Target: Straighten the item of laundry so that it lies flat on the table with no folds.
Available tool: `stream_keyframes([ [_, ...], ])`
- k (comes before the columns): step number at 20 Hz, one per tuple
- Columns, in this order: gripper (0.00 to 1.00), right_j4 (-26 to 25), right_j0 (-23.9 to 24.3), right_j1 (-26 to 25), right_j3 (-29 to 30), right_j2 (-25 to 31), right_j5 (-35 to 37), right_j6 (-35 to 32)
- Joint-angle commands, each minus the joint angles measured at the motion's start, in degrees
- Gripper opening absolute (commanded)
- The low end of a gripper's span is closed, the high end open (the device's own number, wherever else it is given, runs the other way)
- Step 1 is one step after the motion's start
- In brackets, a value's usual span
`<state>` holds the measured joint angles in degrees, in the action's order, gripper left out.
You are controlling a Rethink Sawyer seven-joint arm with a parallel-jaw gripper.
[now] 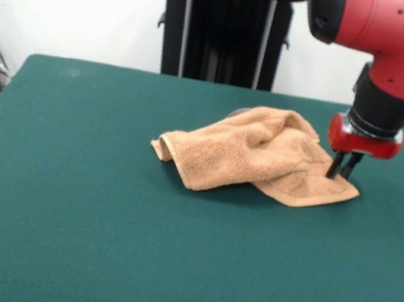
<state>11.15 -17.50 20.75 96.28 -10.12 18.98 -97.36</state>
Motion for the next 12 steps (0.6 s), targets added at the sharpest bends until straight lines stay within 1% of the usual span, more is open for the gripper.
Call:
stream_keyframes([
  [1, 0.0, 5.2, 1.6, -6.6, -3.8, 7.8, -4.9, -13.9],
  [7, 0.0, 7.3, -0.2, -6.7, -4.7, 8.4, -3.4, -15.2],
  [12, 0.0, 8.3, -2.5, -6.9, -5.2, 7.1, -0.5, -15.6],
])
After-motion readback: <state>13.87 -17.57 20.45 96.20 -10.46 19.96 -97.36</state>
